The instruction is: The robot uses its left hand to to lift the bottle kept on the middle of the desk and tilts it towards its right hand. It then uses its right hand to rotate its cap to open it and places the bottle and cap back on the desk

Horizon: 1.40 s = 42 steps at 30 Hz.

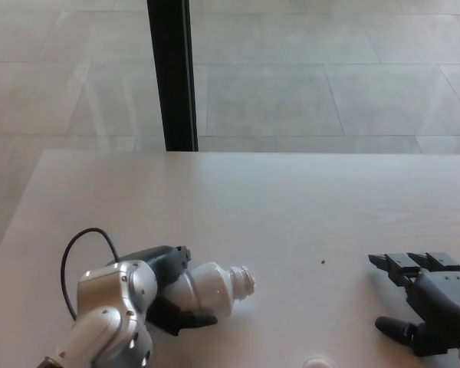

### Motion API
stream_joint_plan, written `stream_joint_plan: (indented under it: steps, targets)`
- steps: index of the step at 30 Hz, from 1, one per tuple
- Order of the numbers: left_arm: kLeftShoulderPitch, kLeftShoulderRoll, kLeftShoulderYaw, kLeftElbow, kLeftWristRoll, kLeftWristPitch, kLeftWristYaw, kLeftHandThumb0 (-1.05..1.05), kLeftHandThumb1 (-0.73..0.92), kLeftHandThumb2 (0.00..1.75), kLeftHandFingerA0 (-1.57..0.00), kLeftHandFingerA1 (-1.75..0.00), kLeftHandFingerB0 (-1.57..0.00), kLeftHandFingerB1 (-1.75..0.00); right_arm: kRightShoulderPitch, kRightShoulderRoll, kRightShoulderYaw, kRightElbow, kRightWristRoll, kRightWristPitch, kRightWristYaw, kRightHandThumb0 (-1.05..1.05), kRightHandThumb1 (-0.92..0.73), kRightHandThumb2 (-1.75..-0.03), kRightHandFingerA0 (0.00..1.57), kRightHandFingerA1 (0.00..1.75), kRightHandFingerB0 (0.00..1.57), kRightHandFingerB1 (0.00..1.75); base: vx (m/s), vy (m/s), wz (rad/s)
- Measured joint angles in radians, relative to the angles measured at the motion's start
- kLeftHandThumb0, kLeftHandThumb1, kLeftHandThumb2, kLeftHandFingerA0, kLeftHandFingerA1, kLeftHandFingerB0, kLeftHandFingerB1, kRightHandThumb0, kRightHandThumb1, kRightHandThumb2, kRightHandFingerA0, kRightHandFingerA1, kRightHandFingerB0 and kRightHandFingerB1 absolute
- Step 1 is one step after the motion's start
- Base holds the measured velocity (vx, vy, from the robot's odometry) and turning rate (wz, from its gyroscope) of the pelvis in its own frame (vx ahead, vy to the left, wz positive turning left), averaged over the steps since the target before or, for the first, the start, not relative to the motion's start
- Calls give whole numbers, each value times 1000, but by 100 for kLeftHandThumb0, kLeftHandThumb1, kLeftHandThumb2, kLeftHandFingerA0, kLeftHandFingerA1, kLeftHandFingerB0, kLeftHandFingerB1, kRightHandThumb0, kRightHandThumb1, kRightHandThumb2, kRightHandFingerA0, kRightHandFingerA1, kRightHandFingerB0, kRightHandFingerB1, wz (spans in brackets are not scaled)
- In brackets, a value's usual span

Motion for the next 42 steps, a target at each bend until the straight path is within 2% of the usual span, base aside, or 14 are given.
stream_joint_plan:
  steps: [3, 11, 12, 14, 21, 25, 26, 27, 30, 31, 32, 34, 36, 42]
  targets:
    - [24, -14, 48, -14, -26, -18, 25, -105, 92, 76, 0, 0, 0, 0, 1, -1, -3, 8, 0, -9, -10, -71, -73, -62, 0, 50, 10, 39, 0, 0, 0]
    - [66, -76, 281, -90, -141, -21, 48, -105, 92, 86, 0, 0, 0, 0, 19, -10, -21, -4, 3, -27, -21, -73, -52, -91, 0, 46, 6, 45, 0, 0, 0]
    - [68, -81, 310, -94, -155, -21, 51, -104, 79, 124, 0, -15, 0, 0, 21, -12, -24, -7, 3, -27, -22, -72, -52, -91, 0, 48, 6, 44, 0, 0, 0]
    - [68, -98, 375, -102, -182, -20, 52, -103, 92, 79, 0, 0, 0, 0, 20, -16, -30, -16, 3, -28, -24, -70, -51, -89, 0, 51, 6, 45, 0, 0, 0]
    - [67, -148, 606, -142, -277, -13, 56, -104, 92, 132, 0, -22, 0, -4, 32, -25, -58, -41, 9, -43, -27, -73, -53, -93, 0, 54, 7, 46, 0, 0, 0]
    - [68, -121, 727, -165, -317, -13, 53, -90, 92, 97, 0, 0, 0, 0, 76, -51, -117, -66, 31, -58, -20, -38, -46, -104, 8, 59, 0, 49, 0, 0, 0]
    - [73, -103, 761, -169, -328, -13, 50, -93, 92, 93, 0, 0, 0, 0, 91, -61, -140, -72, 41, -62, -17, -69, -75, -62, 0, 71, 17, 32, 0, 0, 0]
    - [80, -81, 796, -172, -340, -13, 45, -105, 78, 123, 0, -38, 0, -9, 107, -73, -165, -76, 50, -67, -14, -72, -59, -90, 6, 68, 14, 43, 0, 0, 0]
    - [119, 4, 904, -172, -369, -13, 29, -105, 81, 123, 0, -45, 0, -18, 155, -126, -260, -77, 89, -83, 1, -65, -70, -61, 13, 70, 28, 30, 0, 0, 0]
    - [132, 28, 933, -171, -378, -13, 24, -100, 92, 72, 0, -18, 0, -16, 168, -141, -289, -77, 101, -87, 4, -62, -70, -61, 14, 72, 28, 31, 0, 0, 0]
    - [152, 62, 976, -169, -388, -13, 19, -105, 67, 115, 0, -59, 0, -45, 187, -162, -330, -77, 117, -92, 9, -63, -71, -61, 15, 68, 28, 31, 0, 0, 0]
    - [184, 103, 1042, -169, -400, -13, 12, -105, 68, 117, 0, -67, 0, -52, 214, -193, -394, -75, 138, -99, 16, -63, -67, -60, 15, 72, 28, 30, 0, 0, 0]
    - [223, 138, 1114, -167, -411, -12, 7, -105, 92, 66, 0, -55, 0, -48, 241, -227, -460, -69, 161, -106, 21, -62, -69, -61, 16, 76, 30, 31, 0, 0, 0]
    - [362, 213, 1321, -130, -451, -12, -5, -105, 92, 74, 0, -29, 0, -7, 328, -304, -651, -18, 219, -129, 33, -70, -53, -90, 28, 76, 25, 46, 0, 0, 0]
